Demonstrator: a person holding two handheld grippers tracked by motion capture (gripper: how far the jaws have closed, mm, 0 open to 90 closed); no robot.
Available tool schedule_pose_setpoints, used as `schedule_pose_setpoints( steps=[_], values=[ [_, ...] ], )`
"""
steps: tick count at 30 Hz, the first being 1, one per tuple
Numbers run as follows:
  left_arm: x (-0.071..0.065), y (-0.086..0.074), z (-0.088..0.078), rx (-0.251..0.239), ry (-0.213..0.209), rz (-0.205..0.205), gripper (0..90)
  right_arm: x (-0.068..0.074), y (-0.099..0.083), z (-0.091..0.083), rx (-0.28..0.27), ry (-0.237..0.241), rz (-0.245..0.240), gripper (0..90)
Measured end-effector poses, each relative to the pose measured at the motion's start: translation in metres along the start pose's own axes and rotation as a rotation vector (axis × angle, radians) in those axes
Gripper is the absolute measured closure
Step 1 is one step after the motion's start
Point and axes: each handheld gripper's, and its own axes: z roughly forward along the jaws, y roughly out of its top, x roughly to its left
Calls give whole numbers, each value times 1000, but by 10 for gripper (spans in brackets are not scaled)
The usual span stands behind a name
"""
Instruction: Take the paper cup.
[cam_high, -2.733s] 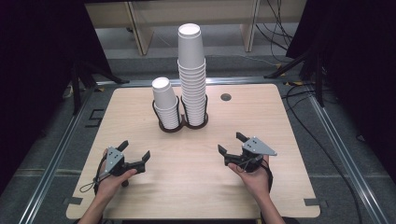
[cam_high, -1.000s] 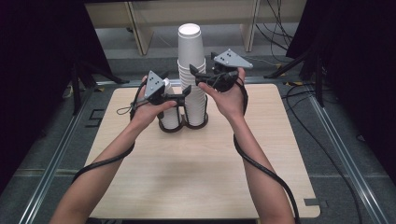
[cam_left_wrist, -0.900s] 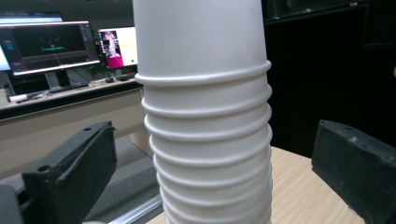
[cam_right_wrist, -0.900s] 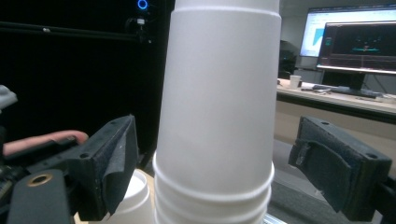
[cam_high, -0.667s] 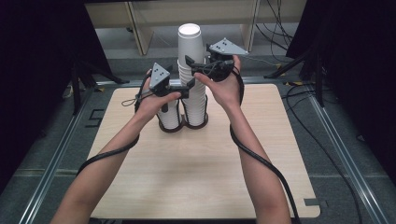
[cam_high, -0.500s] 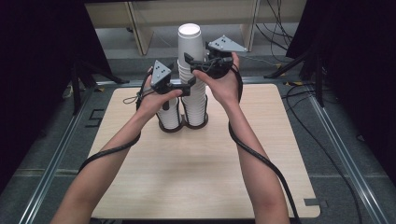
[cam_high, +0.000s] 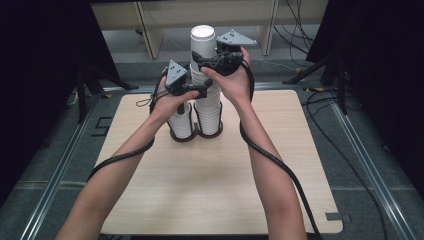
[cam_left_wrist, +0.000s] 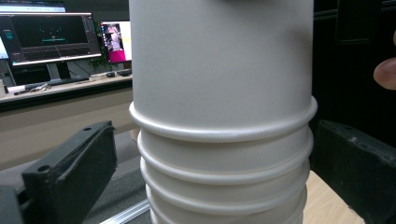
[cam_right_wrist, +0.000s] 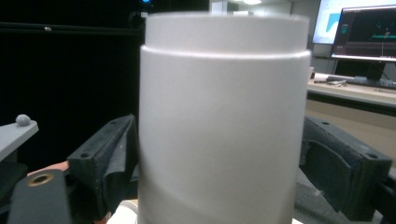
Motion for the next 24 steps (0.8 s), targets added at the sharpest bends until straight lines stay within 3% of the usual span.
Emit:
schedule_pose_setpoints(
  steps=[2, 6, 7, 24],
  values=[
    [0, 1, 1, 4, -6, -7, 3, 0, -1, 2, 2, -3, -14, 156],
    [-1, 1, 2, 8, -7, -2, 23, 1, 0, 3, 9, -2, 2, 174],
    [-2, 1, 3, 8, -9, -2, 27, 0, 0, 3, -1, -4, -14, 178],
    [-4, 1, 4, 13, -9, 3, 58, -2, 13, -5, -69, -9, -9, 210]
  ],
)
